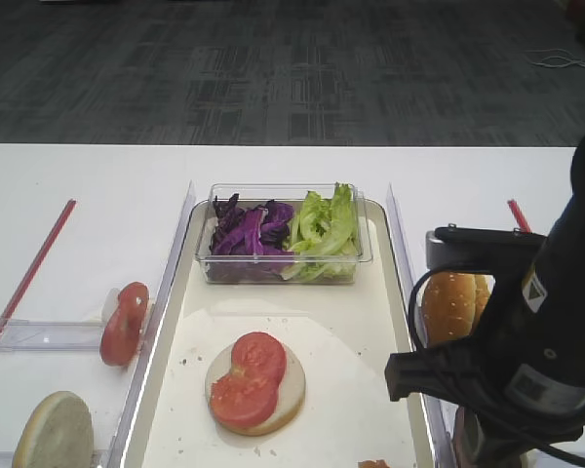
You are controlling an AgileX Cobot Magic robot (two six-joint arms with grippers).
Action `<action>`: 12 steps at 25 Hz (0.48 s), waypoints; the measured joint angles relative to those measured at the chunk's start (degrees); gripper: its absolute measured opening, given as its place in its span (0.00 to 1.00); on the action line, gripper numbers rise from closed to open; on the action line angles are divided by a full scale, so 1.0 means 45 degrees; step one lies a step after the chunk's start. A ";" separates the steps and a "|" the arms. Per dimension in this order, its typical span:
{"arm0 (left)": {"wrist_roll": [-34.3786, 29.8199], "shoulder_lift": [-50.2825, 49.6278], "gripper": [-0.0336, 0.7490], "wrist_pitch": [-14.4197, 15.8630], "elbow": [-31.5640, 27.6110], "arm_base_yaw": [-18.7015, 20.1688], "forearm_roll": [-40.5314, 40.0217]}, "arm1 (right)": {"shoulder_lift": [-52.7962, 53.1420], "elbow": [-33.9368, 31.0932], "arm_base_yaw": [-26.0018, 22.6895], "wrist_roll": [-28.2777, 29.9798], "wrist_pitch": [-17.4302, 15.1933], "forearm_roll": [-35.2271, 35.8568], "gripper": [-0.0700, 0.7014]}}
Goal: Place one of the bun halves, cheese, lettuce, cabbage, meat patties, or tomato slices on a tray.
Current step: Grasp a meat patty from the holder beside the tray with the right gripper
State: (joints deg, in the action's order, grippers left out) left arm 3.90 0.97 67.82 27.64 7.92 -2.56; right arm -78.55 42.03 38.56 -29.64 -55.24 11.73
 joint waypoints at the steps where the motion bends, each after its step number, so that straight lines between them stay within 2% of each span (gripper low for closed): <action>1: 0.0000 0.0000 0.42 0.0000 0.0000 0.0000 0.0000 | 0.0078 0.0073 0.0000 0.0000 -0.0105 0.0000 0.23; 4: 0.0000 0.0000 0.42 0.0000 0.0000 0.0000 0.0000 | 0.0178 0.0464 0.0000 0.0000 -0.0485 0.0000 0.23; 12: 0.0000 0.0000 0.42 0.0000 0.0000 0.0000 0.0000 | 0.0178 0.0789 0.0008 -0.0018 -0.0829 0.0000 0.23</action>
State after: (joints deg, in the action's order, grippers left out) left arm 3.90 0.97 67.82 27.64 7.92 -2.56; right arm -77.75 45.58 38.60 -29.72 -58.97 11.73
